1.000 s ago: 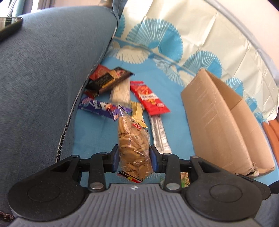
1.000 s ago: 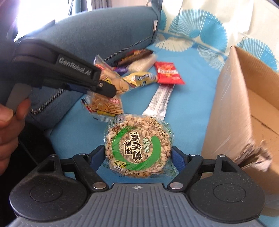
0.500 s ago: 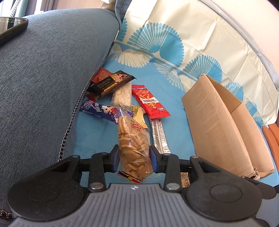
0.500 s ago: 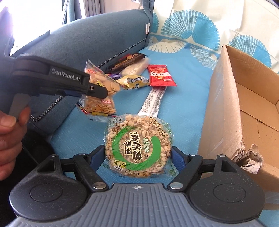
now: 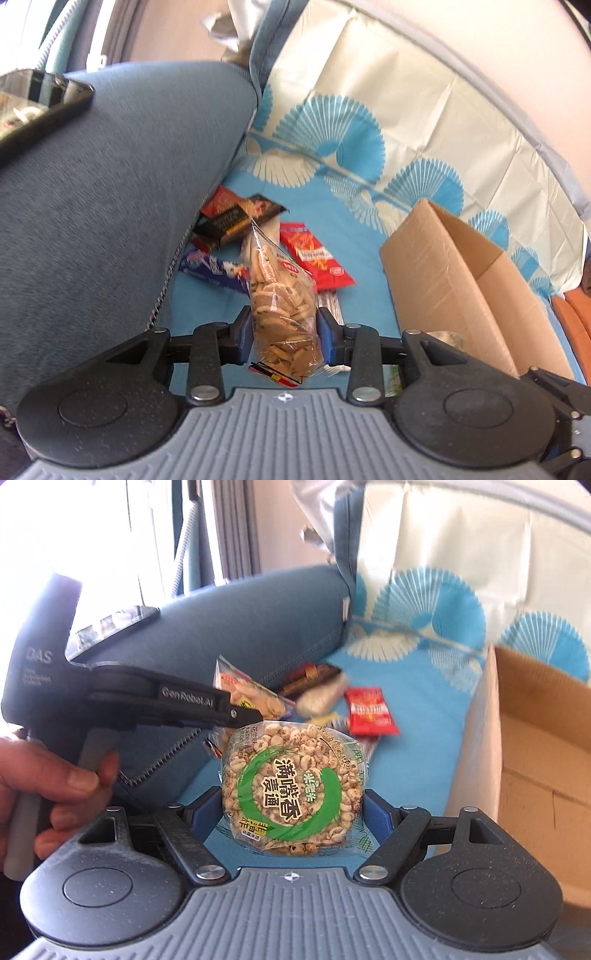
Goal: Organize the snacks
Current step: 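Lift the cookie bag with the left tool while the right tool lifts the rice-cracker cake, then carry both snacks over the cardboard box and open both tools to drop them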
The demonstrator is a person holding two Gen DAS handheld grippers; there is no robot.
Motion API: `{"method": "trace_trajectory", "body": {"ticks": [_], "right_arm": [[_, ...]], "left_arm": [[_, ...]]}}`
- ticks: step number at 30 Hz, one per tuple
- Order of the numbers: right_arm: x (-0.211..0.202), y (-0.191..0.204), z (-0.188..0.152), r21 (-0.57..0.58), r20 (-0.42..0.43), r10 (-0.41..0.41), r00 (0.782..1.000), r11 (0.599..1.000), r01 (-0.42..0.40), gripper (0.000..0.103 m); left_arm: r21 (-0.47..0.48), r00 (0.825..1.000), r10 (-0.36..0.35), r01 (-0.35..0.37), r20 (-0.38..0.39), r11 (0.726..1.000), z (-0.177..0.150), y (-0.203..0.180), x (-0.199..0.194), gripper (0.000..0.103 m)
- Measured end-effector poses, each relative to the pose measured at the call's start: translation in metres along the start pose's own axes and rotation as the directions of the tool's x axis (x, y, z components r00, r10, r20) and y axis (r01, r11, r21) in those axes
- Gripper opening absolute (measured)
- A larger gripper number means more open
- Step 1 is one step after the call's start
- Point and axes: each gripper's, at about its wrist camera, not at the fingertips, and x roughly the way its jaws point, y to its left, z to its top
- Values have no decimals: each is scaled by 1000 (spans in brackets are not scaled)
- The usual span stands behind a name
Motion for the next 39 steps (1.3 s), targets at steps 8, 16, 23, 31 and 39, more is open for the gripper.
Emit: {"method": "trace_trajectory", "body": {"ticks": [8,16,23,31,39], "right_arm": [[-26,-3,8,-25,147,-21,989,999,25,81],[-54,-34,8,39,216,-45,975,999,37,81],[-66,-59,8,107,245,-92,965,992,67,81],[-79,-99,8,261,258,-179,950,959,109,81],[-92,-137,6,395,263,-340,903,892,221,81]], "left_arm": [[15,995,11,-12,96,1000,-1,-4,-21,39],[26,993,16,-19,119,999,-4,-16,-31,40],[-15,995,0,1,98,1000,-9,-34,-33,40],[20,994,-60,58,94,998,-6,-79,-31,39],[68,983,-146,139,111,988,12,-131,-24,40]]}}
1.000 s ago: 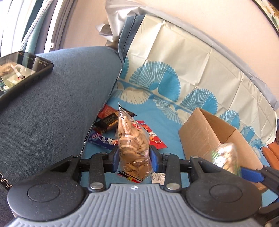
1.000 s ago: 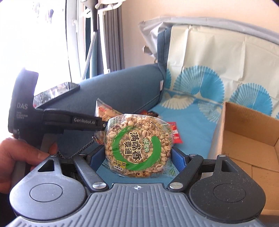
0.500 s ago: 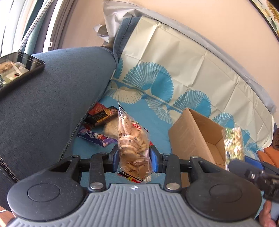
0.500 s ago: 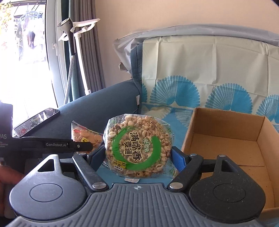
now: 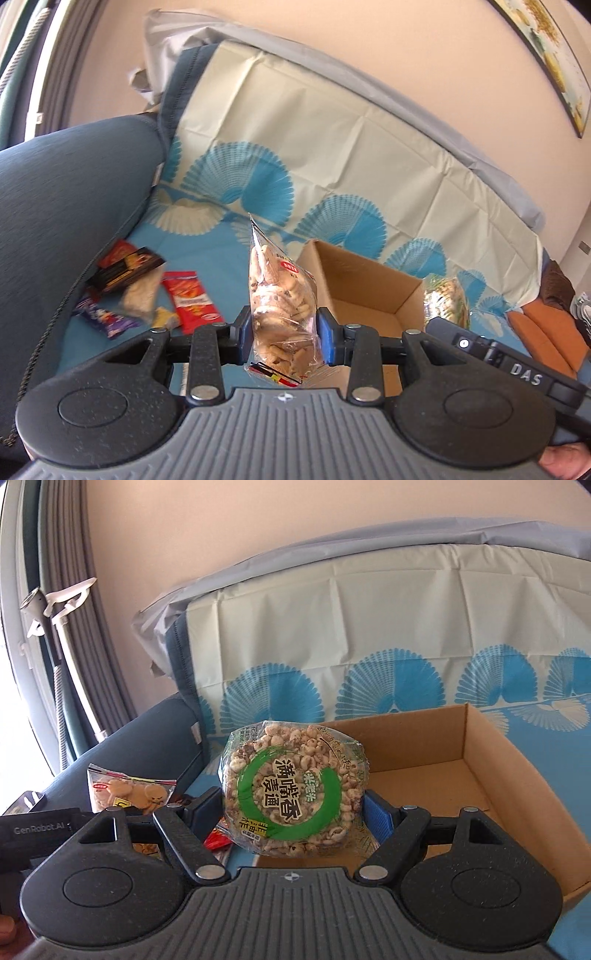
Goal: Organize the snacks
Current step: 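Carry both snacks over the cardboard box and open both tools to drop them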
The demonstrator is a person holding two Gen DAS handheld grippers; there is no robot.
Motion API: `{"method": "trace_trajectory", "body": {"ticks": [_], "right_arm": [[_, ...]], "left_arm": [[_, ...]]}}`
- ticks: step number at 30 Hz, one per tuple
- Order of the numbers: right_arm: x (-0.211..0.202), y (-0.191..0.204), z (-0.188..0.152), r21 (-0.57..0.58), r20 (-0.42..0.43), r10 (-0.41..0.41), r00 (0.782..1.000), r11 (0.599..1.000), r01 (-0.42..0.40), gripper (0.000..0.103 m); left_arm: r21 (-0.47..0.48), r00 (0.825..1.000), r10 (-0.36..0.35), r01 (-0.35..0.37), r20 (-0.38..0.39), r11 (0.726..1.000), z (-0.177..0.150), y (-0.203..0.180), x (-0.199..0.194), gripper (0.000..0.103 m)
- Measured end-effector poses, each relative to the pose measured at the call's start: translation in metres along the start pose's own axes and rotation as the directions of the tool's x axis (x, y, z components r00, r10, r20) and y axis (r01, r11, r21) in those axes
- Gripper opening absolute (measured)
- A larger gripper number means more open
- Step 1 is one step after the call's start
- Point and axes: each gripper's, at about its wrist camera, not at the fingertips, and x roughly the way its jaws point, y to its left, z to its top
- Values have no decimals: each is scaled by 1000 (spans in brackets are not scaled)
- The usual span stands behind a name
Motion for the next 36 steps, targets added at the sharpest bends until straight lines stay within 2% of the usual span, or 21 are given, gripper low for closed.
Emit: {"method": "trace_trajectory", "body": {"ticks": [7,14,18,31,32,34,36], "right_arm": [[3,-32,8,75,25,-114,993,991,112,81],[0,-63,12,165,35,-211,977,965,203,81],[-1,-72,14,178,48,-259,965,953,247,81],[-1,-79,17,179,67,-324,944,934,309,83],[0,-77,17,174,63,-340,938,929,325,84],[1,-75,17,161,64,-373,926,919,359,88],[2,-74,17,157,65,-384,921,915,371,88]], "left_arm": [[40,998,-65,64,2,997,10,-42,19,39],[75,993,-115,115,-9,990,13,-78,36,40],[87,991,-133,134,-13,987,15,-92,42,40],[140,988,-156,157,-16,978,41,-134,67,41],[147,988,-151,153,-25,977,44,-139,70,41],[152,989,-147,150,-32,977,47,-144,75,54],[147,987,-161,163,-22,976,47,-146,73,59]]}}
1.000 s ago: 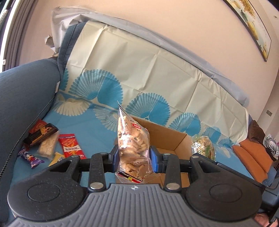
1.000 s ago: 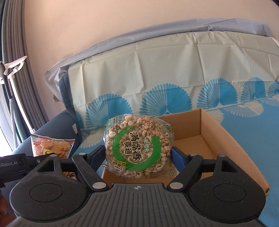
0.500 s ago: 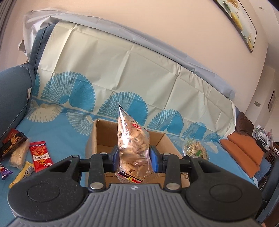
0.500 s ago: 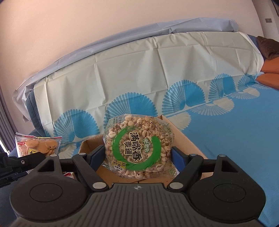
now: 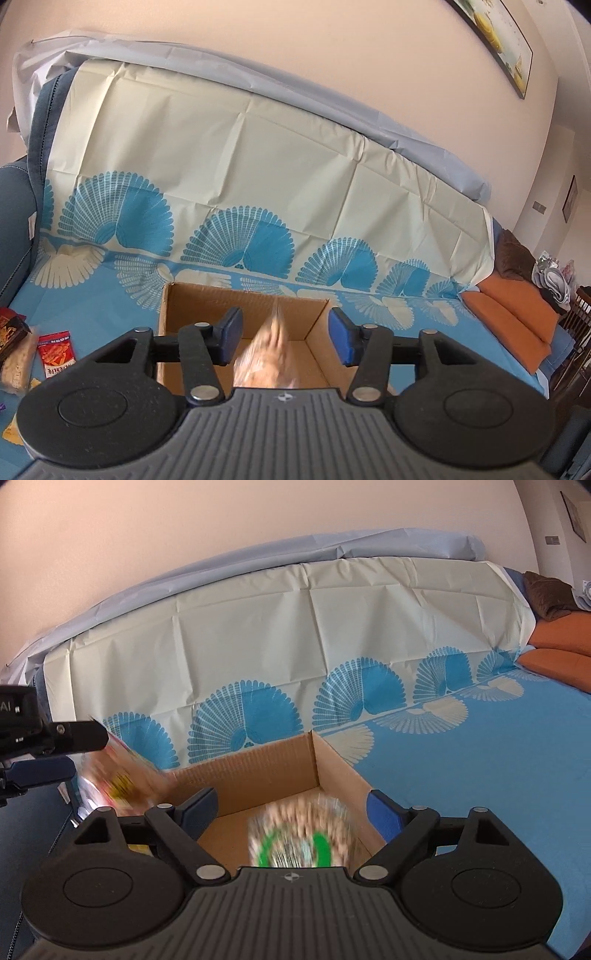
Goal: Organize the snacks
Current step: 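Carry both snacks over the cardboard box and open both tools to drop them, then move both tools back toward the remaining snack pile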
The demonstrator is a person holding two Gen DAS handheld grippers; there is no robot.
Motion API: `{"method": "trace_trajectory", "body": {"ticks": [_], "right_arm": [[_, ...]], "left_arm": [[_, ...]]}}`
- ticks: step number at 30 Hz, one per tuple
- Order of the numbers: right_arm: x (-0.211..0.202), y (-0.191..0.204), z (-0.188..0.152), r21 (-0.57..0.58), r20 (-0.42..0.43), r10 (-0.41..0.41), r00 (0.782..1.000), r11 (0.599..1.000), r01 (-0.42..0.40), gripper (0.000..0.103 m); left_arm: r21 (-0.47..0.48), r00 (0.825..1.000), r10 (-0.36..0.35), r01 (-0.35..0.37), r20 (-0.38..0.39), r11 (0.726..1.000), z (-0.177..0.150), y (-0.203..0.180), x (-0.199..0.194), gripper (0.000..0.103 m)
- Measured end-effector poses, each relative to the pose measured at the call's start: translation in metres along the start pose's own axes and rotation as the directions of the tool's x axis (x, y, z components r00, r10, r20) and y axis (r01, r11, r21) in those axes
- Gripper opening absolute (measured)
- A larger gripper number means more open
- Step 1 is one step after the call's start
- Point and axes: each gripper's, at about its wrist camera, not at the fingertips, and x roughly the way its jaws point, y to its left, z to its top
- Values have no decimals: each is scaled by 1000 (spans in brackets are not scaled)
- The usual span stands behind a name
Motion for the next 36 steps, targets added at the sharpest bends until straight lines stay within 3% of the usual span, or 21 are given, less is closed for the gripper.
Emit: {"method": "trace_trajectory", "body": {"ticks": [9,18,24,30,36], "right_arm": [[-1,9,-8,-30,6,-28,1000,999,28,89],[-7,26,-17,-89,4,8,1000,996,-8,89],[-16,41,-24,-117,0,41,999,992,-41,89],[-25,64,-35,-183,-11,104,995,978,-104,86],[-32,87,-45,-224,-40,183,982,956,-187,73]], "left_arm": [[40,998,24,-26,57,999,-28,12,-32,56],[16,999,-10,10,-35,1000,-53,60,-64,39],[47,997,74,-74,-6,996,-61,106,-87,34],[157,986,164,-165,21,974,-68,162,-102,22],[41,968,251,-250,-16,967,-96,231,-112,14]]}}
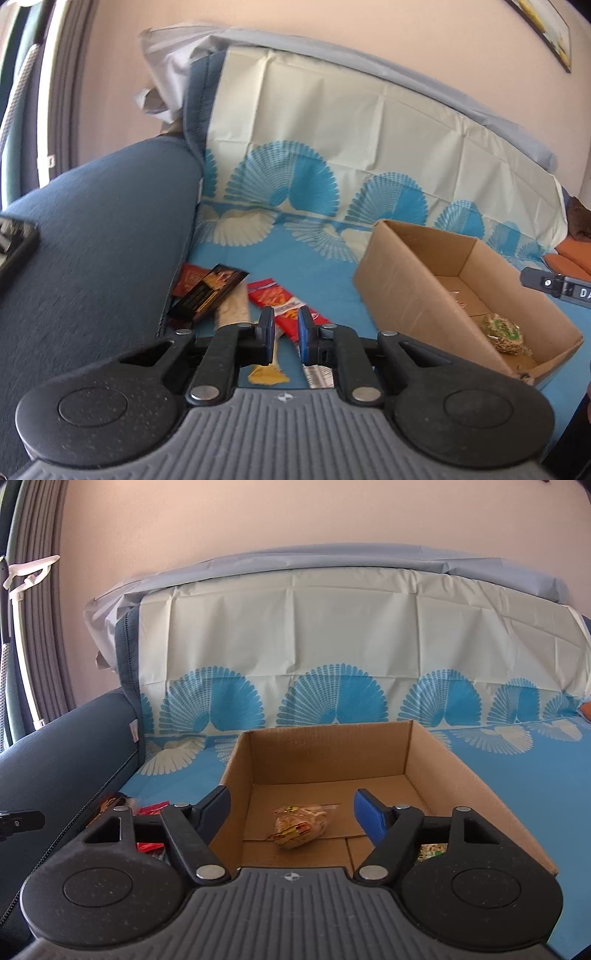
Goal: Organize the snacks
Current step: 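Move both tools back toward the remaining snack pile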
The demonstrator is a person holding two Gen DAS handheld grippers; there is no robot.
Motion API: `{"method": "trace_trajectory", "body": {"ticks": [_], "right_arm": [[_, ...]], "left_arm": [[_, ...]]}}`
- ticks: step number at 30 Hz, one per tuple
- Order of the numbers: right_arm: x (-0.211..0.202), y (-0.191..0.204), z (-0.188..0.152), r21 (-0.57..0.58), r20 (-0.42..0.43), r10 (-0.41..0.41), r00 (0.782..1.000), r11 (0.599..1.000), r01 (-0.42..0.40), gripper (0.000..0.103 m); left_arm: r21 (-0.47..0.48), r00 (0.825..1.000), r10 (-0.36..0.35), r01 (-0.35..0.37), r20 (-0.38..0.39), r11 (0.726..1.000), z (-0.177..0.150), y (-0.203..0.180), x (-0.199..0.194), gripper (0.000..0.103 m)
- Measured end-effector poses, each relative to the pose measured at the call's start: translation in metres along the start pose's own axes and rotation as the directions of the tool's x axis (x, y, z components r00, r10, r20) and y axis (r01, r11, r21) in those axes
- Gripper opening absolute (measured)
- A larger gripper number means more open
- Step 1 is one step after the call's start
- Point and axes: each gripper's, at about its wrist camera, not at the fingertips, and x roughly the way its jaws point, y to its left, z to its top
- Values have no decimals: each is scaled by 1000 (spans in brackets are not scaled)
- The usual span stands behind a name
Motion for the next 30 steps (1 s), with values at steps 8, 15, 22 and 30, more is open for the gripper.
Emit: {"method": "trace_trajectory", "body": {"ticks": [8,15,22,30], "right_arm": [[-11,42,-7,-87,76,93,993,993,-86,67],[-21,85,-17,-193,104,218,970,962,-195,66],[-3,132,-31,-220,-6,312,950,927,-305,66],[62,159,-62,-143,-187,242,952,952,-270,64]], "left_arm": [[-106,998,44,-40,35,994,-6,23,-5,13],[-159,999,31,-26,33,987,-4,29,-1,13],[-233,999,44,-43,2,972,-4,42,6,13],[-200,997,67,-75,-47,977,-3,37,16,16]]}}
